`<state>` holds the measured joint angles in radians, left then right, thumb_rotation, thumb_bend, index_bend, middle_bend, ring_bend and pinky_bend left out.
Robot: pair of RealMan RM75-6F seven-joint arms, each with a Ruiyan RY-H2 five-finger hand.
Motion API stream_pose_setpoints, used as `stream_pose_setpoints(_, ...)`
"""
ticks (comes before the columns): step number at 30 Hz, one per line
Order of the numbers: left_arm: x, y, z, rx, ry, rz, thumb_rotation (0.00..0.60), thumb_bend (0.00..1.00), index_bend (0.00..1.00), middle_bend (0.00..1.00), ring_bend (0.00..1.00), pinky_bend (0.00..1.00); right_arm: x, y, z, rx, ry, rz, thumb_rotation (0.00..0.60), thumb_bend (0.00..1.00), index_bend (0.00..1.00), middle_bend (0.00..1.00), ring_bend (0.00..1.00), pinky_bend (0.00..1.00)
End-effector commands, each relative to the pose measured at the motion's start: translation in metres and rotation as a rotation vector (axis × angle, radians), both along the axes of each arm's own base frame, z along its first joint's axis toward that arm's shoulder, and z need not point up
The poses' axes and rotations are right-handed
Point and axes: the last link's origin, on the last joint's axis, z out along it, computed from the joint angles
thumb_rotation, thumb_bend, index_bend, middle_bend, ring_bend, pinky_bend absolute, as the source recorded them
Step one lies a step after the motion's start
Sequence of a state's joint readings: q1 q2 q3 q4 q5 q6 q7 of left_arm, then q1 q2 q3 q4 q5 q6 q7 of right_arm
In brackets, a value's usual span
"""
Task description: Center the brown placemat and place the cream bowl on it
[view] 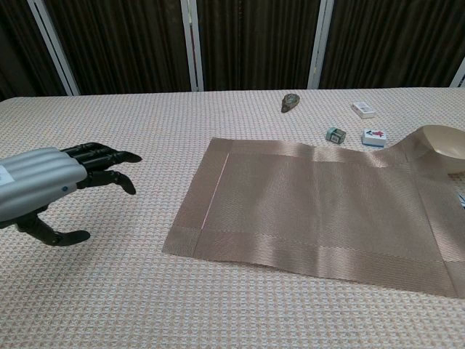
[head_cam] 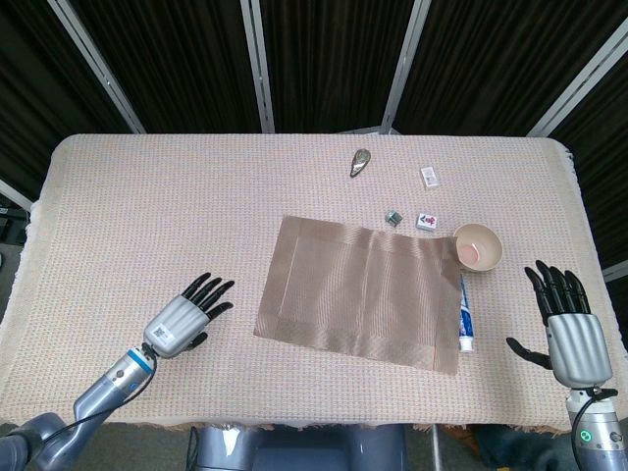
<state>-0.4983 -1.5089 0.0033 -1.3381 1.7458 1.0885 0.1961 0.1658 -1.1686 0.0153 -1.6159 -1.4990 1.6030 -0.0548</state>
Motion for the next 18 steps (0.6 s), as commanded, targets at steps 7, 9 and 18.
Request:
stream_pose_setpoints(7,0.018,0.021,-0.052,-0.055,-0.001,-0.081,0.6,0.3,0.24,0.0,0.0,0.0,-0.005,-0.006,-0.001,0.011,0.004,-0.017,0.6,0.0,0.0,0.0,0.0,0.0)
stream_pose_setpoints(9,0.02,0.022,-0.058,-0.064,-0.001,-0.09,0.6,0.3,0.24,0.0,0.0,0.0,-0.006,-0.008,0.0,-0.001,0.013,-0.019,0.6,0.0,0.0,0.0,0.0,0.0)
stream_pose_setpoints(18,0.031,0.026,-0.073,-0.074,-0.005,-0.121,0.6,0.3,0.24,0.0,0.0,0.0,-0.007,-0.009,0.006,-0.025,0.006,-0.025,0.6,0.0,0.0,0.0,0.0,0.0)
